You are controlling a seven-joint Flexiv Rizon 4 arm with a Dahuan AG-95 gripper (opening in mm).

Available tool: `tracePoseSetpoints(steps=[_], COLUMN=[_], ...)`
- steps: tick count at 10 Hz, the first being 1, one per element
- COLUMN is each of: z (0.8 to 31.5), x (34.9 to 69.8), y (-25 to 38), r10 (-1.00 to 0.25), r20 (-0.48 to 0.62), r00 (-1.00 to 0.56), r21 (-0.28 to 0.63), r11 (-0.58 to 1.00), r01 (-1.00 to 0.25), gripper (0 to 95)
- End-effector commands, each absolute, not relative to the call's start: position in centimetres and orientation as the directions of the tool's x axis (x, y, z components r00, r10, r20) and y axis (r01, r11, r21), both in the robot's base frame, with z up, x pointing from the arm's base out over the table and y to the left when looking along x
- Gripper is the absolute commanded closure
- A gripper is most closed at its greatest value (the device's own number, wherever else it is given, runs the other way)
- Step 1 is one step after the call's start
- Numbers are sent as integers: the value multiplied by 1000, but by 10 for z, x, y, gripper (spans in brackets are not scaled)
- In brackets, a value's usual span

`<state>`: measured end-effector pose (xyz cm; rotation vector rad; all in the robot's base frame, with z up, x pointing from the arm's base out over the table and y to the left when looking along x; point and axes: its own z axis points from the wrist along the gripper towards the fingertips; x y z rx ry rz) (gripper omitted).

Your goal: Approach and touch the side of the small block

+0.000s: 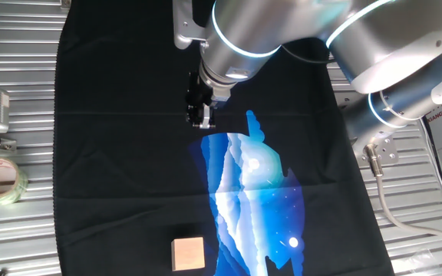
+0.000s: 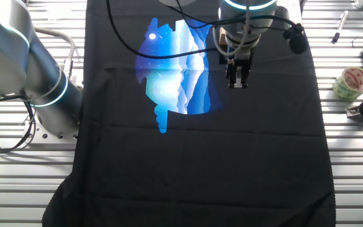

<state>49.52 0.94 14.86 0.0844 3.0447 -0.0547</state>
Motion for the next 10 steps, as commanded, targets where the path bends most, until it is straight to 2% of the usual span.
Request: tracePoseSetpoints(steps=[1, 10], z=[143, 122], x=[493, 491], y=[8, 17], r10=[54, 76], r20=[-106, -149], r00=[-993, -986], r21=[-36, -28], r11=[998, 996], r01=[58, 81], gripper=[950, 950])
